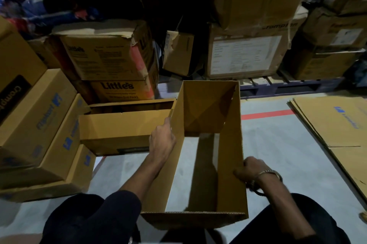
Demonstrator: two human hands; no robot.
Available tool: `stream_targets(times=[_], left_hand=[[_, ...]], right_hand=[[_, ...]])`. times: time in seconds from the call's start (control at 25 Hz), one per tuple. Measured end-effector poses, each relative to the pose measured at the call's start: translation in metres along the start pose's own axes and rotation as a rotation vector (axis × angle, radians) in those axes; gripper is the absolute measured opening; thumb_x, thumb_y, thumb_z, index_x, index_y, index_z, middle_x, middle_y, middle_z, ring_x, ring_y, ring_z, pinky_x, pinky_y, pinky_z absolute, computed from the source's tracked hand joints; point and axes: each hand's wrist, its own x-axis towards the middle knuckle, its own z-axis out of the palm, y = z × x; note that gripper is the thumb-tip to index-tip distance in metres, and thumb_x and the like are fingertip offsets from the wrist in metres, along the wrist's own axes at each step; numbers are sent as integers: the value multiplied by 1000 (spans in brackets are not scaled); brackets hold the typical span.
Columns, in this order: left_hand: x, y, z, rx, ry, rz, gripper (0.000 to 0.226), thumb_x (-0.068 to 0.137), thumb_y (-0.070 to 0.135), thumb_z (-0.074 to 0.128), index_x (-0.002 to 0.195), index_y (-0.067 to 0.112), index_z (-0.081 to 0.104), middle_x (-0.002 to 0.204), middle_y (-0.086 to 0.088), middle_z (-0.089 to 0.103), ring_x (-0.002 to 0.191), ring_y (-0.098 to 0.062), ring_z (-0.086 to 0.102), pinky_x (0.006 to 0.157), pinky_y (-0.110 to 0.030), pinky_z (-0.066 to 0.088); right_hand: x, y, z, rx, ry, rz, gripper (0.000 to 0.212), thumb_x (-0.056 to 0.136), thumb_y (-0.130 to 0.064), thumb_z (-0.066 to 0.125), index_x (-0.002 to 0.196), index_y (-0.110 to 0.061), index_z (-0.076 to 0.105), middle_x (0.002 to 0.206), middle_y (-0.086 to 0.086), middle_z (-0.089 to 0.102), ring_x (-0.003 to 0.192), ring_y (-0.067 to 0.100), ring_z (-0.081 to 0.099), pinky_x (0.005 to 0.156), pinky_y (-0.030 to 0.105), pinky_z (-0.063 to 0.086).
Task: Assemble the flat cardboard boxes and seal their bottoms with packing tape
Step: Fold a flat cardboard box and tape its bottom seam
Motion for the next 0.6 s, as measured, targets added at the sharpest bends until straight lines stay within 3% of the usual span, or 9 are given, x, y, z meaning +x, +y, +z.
stream_targets(times=[0.08, 0.16, 0.24, 0.32, 0.4, 0.48, 0.52, 0.56, 0.6], left_hand=[[2, -4, -2, 40, -7, 16, 40, 107, 23, 53, 146, 20, 47, 91, 0, 68, 75, -17, 68, 67, -38, 64], [0, -7, -6, 54, -4, 44, 40, 106, 25, 55, 145, 20, 47, 101, -1, 69, 81, -16, 68, 70, -35, 63], [-4, -7, -14, 28, -11, 88, 49, 104, 27, 59, 150, 20, 43, 126, -2, 65, 102, -16, 66, 81, -33, 60], [-19, -1, -30, 49, -22, 195, 59, 102, 33, 61, 156, 22, 38, 146, 0, 53, 124, -17, 57, 96, -36, 56], [-49, 10, -59, -34, -259, 272, 64, 100, 53, 59, 156, 33, 37, 157, 7, 45, 139, -14, 47, 109, -41, 47], [-95, 14, -83, -143, -714, 258, 75, 88, 76, 59, 153, 48, 37, 161, 19, 36, 146, -6, 33, 119, -44, 34], [-123, 11, -88, -72, -868, 293, 80, 82, 83, 58, 153, 52, 35, 162, 22, 32, 148, -3, 26, 122, -44, 26], [-148, 3, -85, 40, -904, 367, 79, 82, 85, 56, 152, 52, 36, 162, 21, 34, 148, -3, 25, 124, -43, 22], [-165, -6, -80, 115, -875, 434, 71, 87, 81, 52, 149, 48, 42, 156, 18, 44, 145, -5, 32, 124, -43, 27]], right_hand=[[7, -10, 7, 34, 193, -68, 44, 98, -39, 66, 130, -10, 56, 120, 14, 67, 105, 32, 67, 87, 40, 58], [9, -20, 10, 81, 270, -130, 39, 100, -27, 62, 133, -9, 51, 104, 10, 63, 90, 28, 63, 75, 34, 52], [9, -22, 12, 79, 260, -156, 35, 100, -16, 58, 132, -9, 46, 84, 2, 51, 70, 17, 51, 61, 29, 42], [10, -21, 13, 76, 235, -156, 35, 100, -13, 56, 132, -8, 42, 81, 2, 47, 66, 15, 47, 55, 28, 37], [11, -20, 10, 78, 202, -166, 36, 100, -13, 56, 132, -7, 40, 83, 5, 50, 67, 18, 49, 55, 29, 38], [13, -20, 7, 84, 181, -168, 36, 99, -13, 55, 132, -7, 40, 90, 9, 54, 71, 23, 52, 62, 33, 42], [14, -20, 7, 90, 174, -174, 37, 99, -13, 55, 133, -7, 39, 94, 11, 55, 74, 25, 54, 65, 35, 44], [13, -20, 7, 98, 168, -179, 38, 100, -13, 55, 134, -7, 39, 98, 13, 57, 78, 27, 56, 67, 36, 47], [13, -20, 7, 110, 169, -184, 39, 99, -14, 54, 135, -8, 39, 102, 15, 59, 83, 31, 58, 71, 39, 50]])
